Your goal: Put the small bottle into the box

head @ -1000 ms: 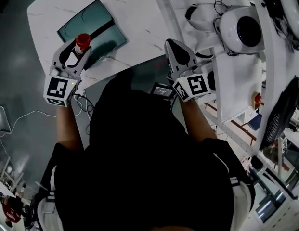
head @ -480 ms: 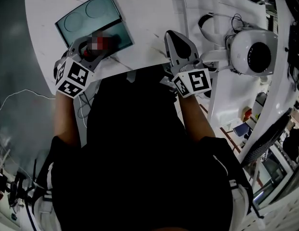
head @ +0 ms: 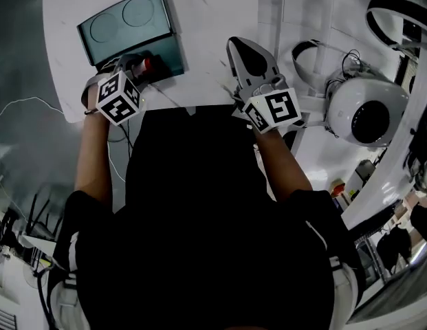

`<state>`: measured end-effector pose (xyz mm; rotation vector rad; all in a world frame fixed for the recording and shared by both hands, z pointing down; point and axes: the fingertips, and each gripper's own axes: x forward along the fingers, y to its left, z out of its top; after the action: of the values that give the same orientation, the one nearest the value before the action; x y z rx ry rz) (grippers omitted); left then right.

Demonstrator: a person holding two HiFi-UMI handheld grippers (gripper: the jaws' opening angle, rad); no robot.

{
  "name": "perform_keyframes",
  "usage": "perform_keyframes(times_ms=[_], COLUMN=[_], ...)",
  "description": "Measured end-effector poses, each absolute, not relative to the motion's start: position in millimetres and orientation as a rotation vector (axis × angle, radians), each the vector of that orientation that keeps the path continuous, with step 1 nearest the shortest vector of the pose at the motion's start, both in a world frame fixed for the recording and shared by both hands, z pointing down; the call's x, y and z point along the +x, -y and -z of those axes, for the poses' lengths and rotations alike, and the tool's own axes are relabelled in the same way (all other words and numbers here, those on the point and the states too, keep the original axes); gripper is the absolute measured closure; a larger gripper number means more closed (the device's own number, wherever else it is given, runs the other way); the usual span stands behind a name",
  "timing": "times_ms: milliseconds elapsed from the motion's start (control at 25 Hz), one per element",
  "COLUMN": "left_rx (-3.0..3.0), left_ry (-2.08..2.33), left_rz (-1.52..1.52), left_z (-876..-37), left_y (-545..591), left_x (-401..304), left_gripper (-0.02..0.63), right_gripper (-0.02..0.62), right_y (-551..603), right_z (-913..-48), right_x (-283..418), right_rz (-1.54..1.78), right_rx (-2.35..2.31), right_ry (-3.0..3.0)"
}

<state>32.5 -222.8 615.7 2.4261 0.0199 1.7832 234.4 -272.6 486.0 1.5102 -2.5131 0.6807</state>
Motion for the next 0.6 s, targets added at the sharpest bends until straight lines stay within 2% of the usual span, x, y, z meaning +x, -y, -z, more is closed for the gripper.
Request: perform_keyframes(times_ms=[600], left_rx=[2.306], left_ry=[-0.083], left_rz=[-1.842], left_z=[-651.5], left_y=[217.6], left_x=[34.5], left_gripper=[0.387], right_gripper=[0.561], right_y=[283.3], right_z=[-502.2], right_x=[256.3], right_rz=[-0.752], right_rx=[1.478], right_ry=[2.495])
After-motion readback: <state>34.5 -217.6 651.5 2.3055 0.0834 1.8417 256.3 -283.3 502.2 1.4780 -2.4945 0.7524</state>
